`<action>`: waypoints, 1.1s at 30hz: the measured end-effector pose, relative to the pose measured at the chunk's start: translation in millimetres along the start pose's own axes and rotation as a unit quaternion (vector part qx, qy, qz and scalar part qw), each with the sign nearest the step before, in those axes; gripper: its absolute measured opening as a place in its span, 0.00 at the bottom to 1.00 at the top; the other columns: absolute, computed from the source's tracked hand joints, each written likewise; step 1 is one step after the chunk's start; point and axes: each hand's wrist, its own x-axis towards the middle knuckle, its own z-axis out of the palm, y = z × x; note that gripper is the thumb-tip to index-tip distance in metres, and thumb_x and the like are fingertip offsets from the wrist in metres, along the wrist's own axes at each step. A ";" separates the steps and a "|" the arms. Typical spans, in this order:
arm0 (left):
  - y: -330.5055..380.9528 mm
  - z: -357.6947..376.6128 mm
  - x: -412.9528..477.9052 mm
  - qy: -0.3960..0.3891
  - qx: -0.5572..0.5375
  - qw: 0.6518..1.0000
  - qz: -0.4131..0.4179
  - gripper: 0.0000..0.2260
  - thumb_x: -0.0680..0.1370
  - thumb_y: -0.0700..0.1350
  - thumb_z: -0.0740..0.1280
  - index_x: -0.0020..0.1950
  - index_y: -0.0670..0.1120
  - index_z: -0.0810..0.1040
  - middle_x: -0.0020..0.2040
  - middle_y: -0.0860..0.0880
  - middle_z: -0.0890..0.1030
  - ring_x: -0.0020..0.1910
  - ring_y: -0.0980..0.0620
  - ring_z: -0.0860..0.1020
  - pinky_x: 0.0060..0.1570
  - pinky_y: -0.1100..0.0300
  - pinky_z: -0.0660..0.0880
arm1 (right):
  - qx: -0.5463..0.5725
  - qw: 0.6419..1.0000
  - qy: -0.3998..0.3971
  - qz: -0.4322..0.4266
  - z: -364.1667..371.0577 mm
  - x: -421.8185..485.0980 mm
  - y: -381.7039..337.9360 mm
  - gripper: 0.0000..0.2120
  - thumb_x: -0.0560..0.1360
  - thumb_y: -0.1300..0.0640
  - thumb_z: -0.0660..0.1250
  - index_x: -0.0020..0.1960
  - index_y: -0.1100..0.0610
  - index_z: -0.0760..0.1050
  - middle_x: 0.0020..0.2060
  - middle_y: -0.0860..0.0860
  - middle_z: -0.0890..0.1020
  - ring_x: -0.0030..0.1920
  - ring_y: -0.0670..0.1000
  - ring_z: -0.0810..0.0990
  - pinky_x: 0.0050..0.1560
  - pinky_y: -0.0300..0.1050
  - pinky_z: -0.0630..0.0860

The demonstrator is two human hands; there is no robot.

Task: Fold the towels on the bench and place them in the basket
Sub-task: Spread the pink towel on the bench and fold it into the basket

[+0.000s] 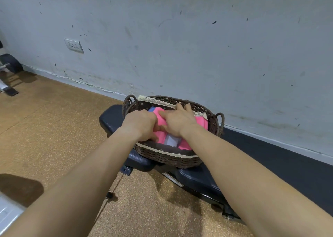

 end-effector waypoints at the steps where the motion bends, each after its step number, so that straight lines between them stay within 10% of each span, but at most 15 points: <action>1: 0.9 -0.8 -1.5 -0.002 0.003 1.000 -0.003 0.17 0.64 0.63 0.77 0.48 0.58 0.82 0.52 0.51 0.81 0.51 0.47 0.80 0.48 0.55 0.77 | 0.006 1.000 -0.011 0.002 0.5 -1.3 -1.1 0.32 0.77 0.28 0.51 0.75 0.43 0.63 0.69 0.45 0.75 0.68 0.58 0.64 0.65 0.62 0.57; 6: 9.9 -13.8 -16.3 -0.032 -0.027 0.999 -0.015 0.16 0.69 0.58 0.76 0.53 0.55 0.80 0.56 0.49 0.77 0.56 0.46 0.78 0.56 0.50 0.77 | 0.050 0.998 -0.033 0.017 -14.2 -20.7 1.9 0.30 0.81 0.35 0.49 0.81 0.43 0.52 0.80 0.47 0.58 0.77 0.59 0.55 0.72 0.67 0.49; 16: 38.2 -63.6 -72.9 0.013 -0.066 0.998 -0.018 0.18 0.77 0.55 0.65 0.64 0.50 0.77 0.59 0.49 0.80 0.59 0.47 0.77 0.56 0.52 0.76 | 0.055 0.997 0.027 0.057 -67.7 -116.6 39.8 0.25 0.81 0.41 0.55 0.76 0.46 0.65 0.74 0.50 0.68 0.73 0.57 0.64 0.69 0.58 0.59; 33: 190.7 -90.0 -95.1 0.028 -0.138 0.986 0.091 0.24 0.76 0.56 0.66 0.69 0.49 0.71 0.62 0.48 0.79 0.63 0.46 0.75 0.60 0.50 0.74 | 0.070 0.980 0.027 0.185 -85.5 -284.3 143.7 0.28 0.81 0.42 0.57 0.79 0.48 0.59 0.75 0.52 0.65 0.73 0.58 0.64 0.70 0.57 0.64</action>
